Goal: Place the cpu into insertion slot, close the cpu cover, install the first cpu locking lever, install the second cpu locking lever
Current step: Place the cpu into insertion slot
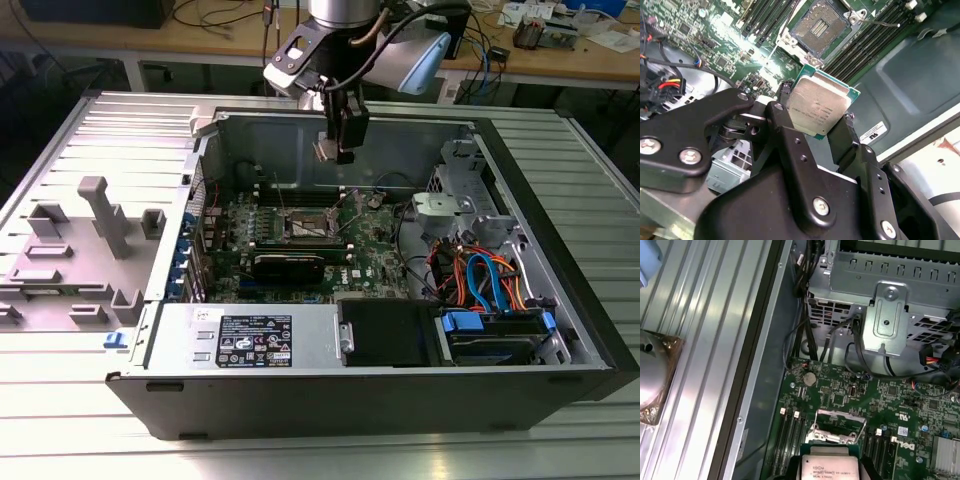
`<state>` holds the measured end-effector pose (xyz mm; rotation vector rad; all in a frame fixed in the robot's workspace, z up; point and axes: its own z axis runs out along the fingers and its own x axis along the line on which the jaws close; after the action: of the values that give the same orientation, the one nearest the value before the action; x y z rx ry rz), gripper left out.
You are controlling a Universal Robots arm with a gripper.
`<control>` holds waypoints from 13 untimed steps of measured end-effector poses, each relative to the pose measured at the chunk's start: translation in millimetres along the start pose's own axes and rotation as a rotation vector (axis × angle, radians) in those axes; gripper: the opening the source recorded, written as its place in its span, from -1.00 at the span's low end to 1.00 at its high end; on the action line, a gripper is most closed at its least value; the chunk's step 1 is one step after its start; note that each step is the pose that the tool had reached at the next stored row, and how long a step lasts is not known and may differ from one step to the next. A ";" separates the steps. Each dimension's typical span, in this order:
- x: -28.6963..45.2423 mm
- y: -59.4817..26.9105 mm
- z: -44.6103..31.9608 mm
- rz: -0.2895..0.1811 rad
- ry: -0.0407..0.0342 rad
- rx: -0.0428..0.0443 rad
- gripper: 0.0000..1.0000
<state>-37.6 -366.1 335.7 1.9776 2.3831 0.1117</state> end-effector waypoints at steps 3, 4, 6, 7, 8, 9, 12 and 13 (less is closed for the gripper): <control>-0.1 -0.1 0.0 0.013 -0.0011 -0.0001 0.08; -0.1 0.0 0.1 0.013 -0.0011 -0.0002 0.08; -0.1 0.0 0.1 0.014 -0.0012 -0.0002 0.08; -0.1 0.0 0.1 0.014 -0.0012 -0.0002 0.08; -0.1 0.0 0.1 0.014 -0.0011 -0.0002 0.08; -0.1 0.0 0.1 0.014 -0.0012 -0.0002 0.08; -0.1 0.0 0.1 0.014 -0.0012 -0.0002 0.08; -0.1 0.0 0.1 0.014 -0.0012 -0.0002 0.08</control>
<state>-37.6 -366.2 335.5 1.9939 2.3688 0.1113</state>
